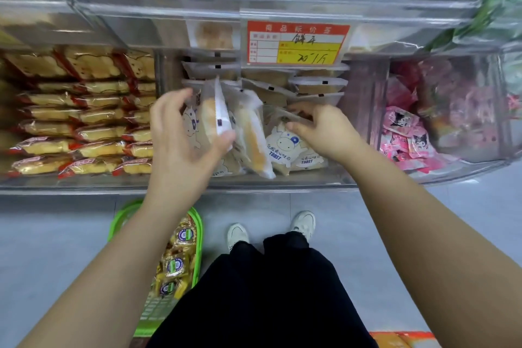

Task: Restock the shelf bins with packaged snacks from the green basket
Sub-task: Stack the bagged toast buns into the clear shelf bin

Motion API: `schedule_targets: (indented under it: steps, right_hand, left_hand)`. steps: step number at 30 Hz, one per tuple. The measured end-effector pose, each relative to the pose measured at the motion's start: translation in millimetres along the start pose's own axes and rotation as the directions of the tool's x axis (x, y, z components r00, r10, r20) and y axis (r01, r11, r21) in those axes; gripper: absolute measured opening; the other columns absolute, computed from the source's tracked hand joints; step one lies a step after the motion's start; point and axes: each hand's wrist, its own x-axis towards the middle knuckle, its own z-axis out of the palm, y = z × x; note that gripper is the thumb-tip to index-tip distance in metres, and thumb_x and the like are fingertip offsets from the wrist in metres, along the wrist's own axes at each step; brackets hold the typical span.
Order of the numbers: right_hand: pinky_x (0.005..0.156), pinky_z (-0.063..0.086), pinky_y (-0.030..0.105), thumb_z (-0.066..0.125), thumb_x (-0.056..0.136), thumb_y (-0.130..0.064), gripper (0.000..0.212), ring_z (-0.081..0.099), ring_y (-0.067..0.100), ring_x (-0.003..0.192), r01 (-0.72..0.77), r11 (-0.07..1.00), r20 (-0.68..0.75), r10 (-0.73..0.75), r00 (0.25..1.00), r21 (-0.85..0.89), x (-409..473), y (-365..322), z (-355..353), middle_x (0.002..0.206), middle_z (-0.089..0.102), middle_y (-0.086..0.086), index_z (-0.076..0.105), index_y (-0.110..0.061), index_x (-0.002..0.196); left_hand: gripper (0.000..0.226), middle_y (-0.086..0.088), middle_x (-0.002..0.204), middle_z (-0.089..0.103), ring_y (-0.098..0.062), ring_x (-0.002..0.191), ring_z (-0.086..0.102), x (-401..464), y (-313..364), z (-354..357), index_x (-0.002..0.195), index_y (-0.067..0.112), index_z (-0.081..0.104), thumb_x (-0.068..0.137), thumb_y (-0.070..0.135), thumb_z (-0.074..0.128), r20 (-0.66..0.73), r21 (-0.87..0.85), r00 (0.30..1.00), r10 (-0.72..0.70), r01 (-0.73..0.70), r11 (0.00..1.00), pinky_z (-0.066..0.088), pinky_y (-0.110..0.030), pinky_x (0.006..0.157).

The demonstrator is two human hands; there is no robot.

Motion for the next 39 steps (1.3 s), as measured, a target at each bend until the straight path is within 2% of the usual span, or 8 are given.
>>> schedule_targets:
  steps: [4,11,17,19,21,26,33,39]
  right_hand:
    - [0.079,0.042,0.026,0.057,0.089,-0.033,0.032,0.059,0.018,0.096,0.1,0.988,-0.216,-0.073,0.974,0.115,-12,-13,-1,0.107,0.067,0.005,0.064,-0.015,0.114]
    - [0.101,0.035,0.029,0.063,0.082,-0.045,0.065,0.043,0.02,0.127,0.154,0.985,0.207,-0.168,0.964,0.084,-24,-20,27,0.138,0.049,0.006,0.041,-0.02,0.138]
    - [0.063,0.048,0.019,0.067,0.082,-0.029,0.037,0.063,0.01,0.077,-0.018,0.977,0.051,0.008,0.999,0.213,-21,-12,25,0.099,0.066,0.004,0.057,-0.02,0.117]
    - [0.048,0.045,0.009,0.071,0.079,-0.028,0.019,0.059,-0.007,0.057,-0.117,0.89,-0.002,0.132,0.991,0.441,-14,-9,9,0.078,0.062,-0.005,0.059,-0.023,0.094]
    - [0.071,0.058,0.024,0.069,0.08,-0.02,0.019,0.067,0.001,0.074,-0.137,0.716,-0.015,0.201,0.979,0.684,-5,-8,-3,0.083,0.069,-0.007,0.06,-0.021,0.097]
    - [0.068,0.059,0.04,0.064,0.082,-0.006,0.014,0.068,0.016,0.057,-0.156,0.494,0.018,0.273,0.962,0.856,30,-22,-9,0.061,0.07,-0.006,0.062,-0.02,0.082]
    - [0.066,0.036,0.035,0.047,0.089,-0.014,0.02,0.053,0.03,0.074,-0.249,0.618,0.031,0.341,0.939,0.746,59,-29,-6,0.072,0.061,0.011,0.059,-0.012,0.073]
    - [0.077,0.045,0.027,0.061,0.08,-0.031,0.037,0.057,0.018,0.089,-0.178,0.965,-0.061,0.193,0.979,0.19,-3,2,-1,0.096,0.061,0.003,0.061,-0.013,0.113]
  left_hand:
    - [0.117,0.001,0.15,0.014,-0.006,0.136,0.013,-14,-9,11,0.145,0.018,0.015,0.055,0.072,0.065,0.231,0.082,0.969,-0.084,0.066,0.994,0.011,-0.024,0.112]
    - [0.076,-0.006,0.136,0.037,-0.029,0.133,0.022,6,-9,25,0.132,0.019,0.04,0.066,0.04,0.071,0.184,0.299,0.981,-0.069,0.011,0.954,0.024,-0.05,0.108]
    - [0.062,-0.014,0.125,0.046,-0.035,0.123,0.034,39,-3,27,0.125,0.012,0.045,0.071,0.032,0.066,0.105,0.382,0.993,0.055,-0.091,0.919,0.029,-0.049,0.101]
    - [0.073,-0.014,0.147,0.031,-0.032,0.14,0.015,52,-8,30,0.14,0.014,0.034,0.077,0.029,0.068,0.168,0.453,0.982,0.08,-0.15,0.879,0.012,-0.05,0.113]
    - [0.083,-0.013,0.155,0.014,-0.03,0.145,0.001,60,-10,33,0.147,0.012,0.02,0.081,0.032,0.067,0.209,0.485,0.977,0.052,-0.149,0.862,0.002,-0.049,0.116]
    - [0.062,-0.02,0.145,0.033,-0.038,0.137,0.023,47,-8,27,0.138,0.003,0.036,0.084,0.021,0.062,0.081,0.359,0.982,0.171,-0.189,0.914,0.023,-0.05,0.111]
    - [0.044,-0.008,0.132,0.056,-0.036,0.129,0.042,39,-9,49,0.121,0.019,0.062,0.079,0.004,0.062,0.453,0.389,0.727,0.516,-0.682,0.619,0.035,-0.044,0.101]
    - [0.049,-0.012,0.139,0.047,-0.033,0.13,0.038,78,-6,54,0.131,0.018,0.051,0.084,0.006,0.049,0.319,0.565,0.892,0.321,-0.451,0.691,0.03,-0.043,0.096]
